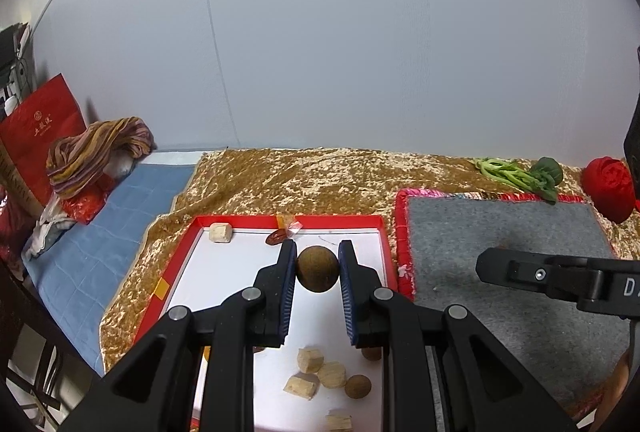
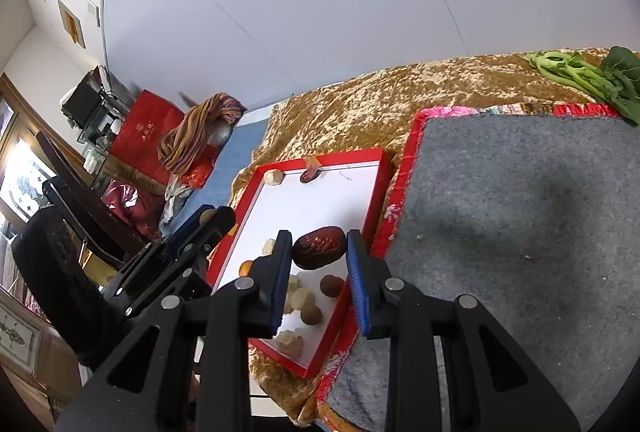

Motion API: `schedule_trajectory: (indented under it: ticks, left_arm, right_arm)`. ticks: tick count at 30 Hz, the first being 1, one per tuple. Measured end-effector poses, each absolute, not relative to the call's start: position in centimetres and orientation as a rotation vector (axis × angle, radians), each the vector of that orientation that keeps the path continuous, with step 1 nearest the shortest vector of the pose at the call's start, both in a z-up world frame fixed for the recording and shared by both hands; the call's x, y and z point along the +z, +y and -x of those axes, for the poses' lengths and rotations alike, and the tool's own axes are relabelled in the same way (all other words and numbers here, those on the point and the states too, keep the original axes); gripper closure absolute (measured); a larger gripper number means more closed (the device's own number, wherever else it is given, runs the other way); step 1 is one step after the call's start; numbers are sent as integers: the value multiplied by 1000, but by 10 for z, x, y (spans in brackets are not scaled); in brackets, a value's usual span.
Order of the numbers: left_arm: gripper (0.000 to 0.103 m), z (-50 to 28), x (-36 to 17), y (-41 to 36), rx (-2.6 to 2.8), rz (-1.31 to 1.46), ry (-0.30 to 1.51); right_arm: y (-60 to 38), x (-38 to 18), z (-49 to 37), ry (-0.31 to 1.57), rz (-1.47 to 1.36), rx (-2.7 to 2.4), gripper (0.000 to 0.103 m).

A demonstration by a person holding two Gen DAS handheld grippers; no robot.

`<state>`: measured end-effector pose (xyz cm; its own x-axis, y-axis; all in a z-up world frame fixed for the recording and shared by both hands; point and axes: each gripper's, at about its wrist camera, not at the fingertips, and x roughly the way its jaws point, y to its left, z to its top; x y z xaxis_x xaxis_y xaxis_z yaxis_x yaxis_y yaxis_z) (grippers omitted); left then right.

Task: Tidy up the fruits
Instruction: 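Carry the red date and brown fruit over the white tray and release both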

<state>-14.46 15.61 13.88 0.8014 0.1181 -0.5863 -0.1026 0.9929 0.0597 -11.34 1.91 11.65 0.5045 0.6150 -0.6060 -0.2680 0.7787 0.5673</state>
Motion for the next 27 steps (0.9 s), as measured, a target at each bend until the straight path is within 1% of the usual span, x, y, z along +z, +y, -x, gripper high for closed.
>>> schedule_trajectory:
  ticks: [27]
  left_arm:
    - [83, 137, 134, 175, 106, -12, 659]
  right_arm:
    - [39, 109, 115, 922, -418, 589, 74]
